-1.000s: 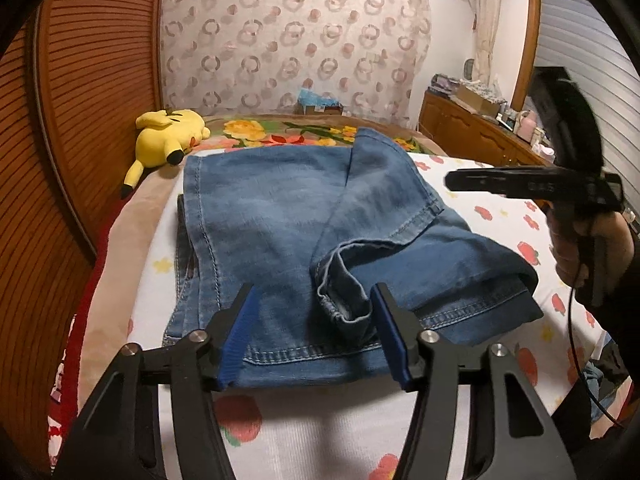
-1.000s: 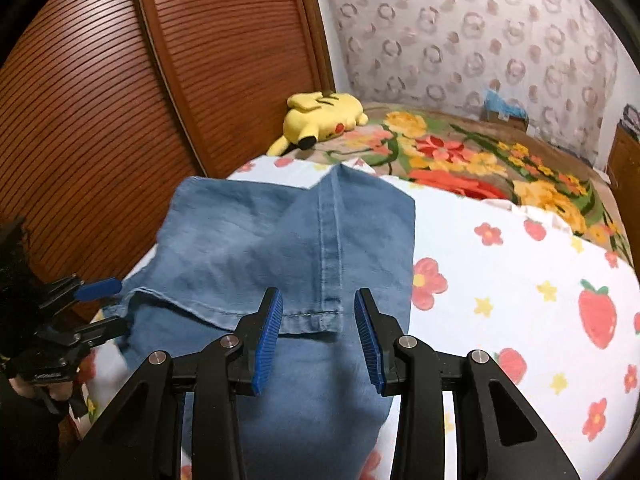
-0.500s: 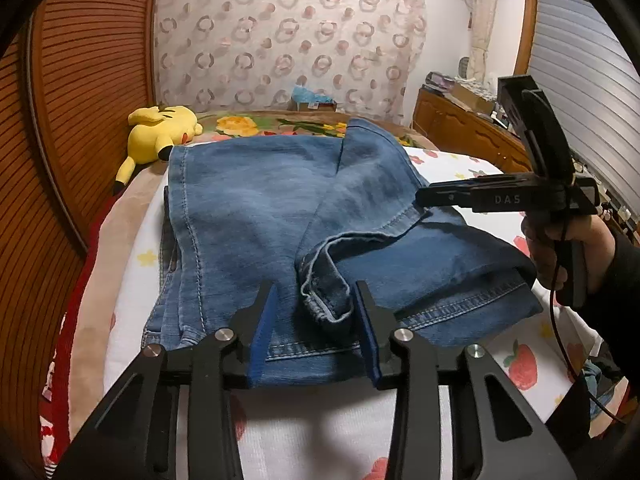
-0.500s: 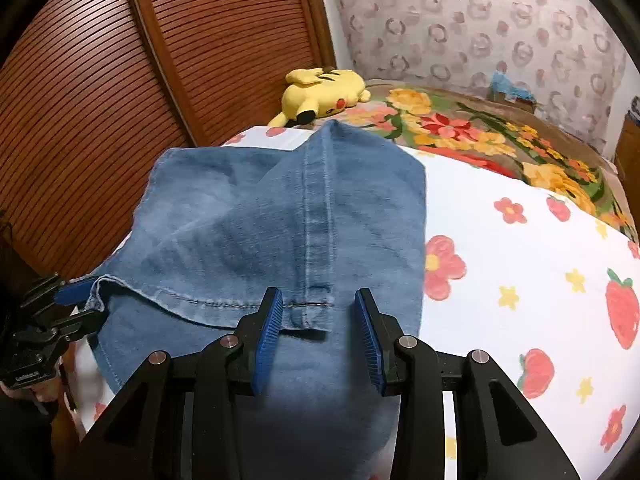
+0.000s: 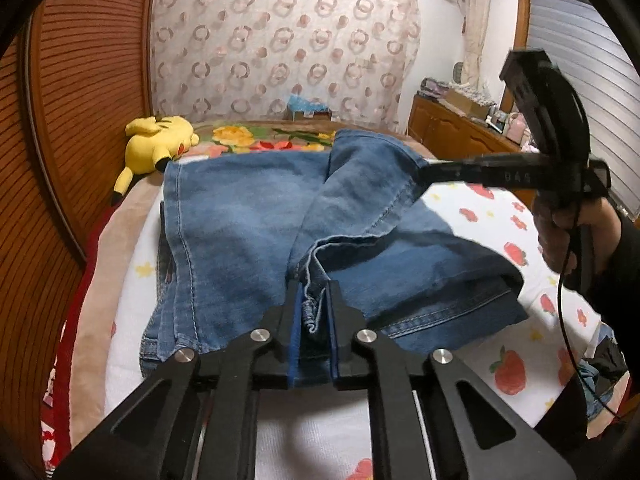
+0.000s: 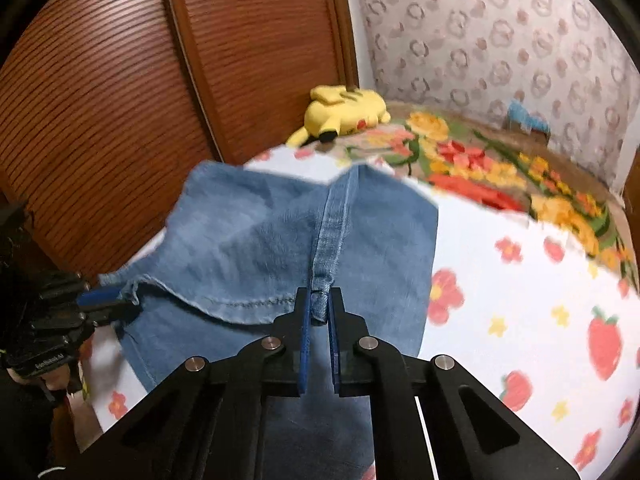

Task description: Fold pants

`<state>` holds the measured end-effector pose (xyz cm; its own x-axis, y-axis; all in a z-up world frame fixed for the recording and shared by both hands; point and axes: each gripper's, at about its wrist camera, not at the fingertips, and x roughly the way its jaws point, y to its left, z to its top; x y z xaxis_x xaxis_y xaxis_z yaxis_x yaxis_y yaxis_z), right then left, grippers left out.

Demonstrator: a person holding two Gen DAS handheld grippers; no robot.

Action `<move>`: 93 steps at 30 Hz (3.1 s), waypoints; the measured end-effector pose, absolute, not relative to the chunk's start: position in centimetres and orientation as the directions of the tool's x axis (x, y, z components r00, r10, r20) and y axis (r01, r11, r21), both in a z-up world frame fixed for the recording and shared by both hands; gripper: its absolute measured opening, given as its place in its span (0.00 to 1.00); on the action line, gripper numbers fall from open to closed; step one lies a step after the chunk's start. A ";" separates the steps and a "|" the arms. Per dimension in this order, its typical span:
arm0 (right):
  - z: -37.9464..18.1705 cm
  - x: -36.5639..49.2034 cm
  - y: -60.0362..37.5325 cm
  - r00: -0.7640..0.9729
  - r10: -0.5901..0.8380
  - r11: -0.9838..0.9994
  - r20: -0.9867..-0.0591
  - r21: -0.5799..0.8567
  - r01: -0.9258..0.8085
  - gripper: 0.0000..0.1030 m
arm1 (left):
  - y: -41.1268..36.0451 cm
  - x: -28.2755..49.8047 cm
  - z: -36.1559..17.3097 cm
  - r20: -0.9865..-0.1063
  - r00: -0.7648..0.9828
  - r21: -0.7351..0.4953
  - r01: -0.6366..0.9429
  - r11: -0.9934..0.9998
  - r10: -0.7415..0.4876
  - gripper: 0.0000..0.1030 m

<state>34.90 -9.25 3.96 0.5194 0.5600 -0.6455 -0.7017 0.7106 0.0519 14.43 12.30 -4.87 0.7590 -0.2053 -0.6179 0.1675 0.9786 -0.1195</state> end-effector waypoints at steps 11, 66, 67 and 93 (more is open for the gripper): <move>11.1 31.1 -6.3 0.573 0.625 0.653 -0.530 -0.046 -0.756 0.07 | 12.4 10.9 -0.4 -0.510 0.814 -0.157 0.229 0.961 -0.277 0.09; 0.7 25.9 -9.3 0.579 0.509 0.750 -0.637 -0.001 -0.662 0.47 | 15.7 14.5 -3.6 -0.638 0.745 -0.185 0.102 0.978 -0.198 0.73; 0.6 25.8 -9.3 0.580 0.508 0.754 -0.637 0.003 -0.657 0.47 | 15.6 14.7 -3.6 -0.640 0.743 -0.186 0.101 0.977 -0.198 0.73; -2.0 23.1 -10.0 0.636 0.468 0.801 -0.613 -0.009 -0.599 0.47 | 11.8 24.8 -1.0 -0.695 0.718 0.047 0.094 0.994 -0.035 0.62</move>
<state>23.06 -9.95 -1.97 0.6362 0.4683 -0.6132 -0.5986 0.8010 -0.0093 24.77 11.76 -0.96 0.7181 -0.0350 -0.6950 0.0940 0.9945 0.0471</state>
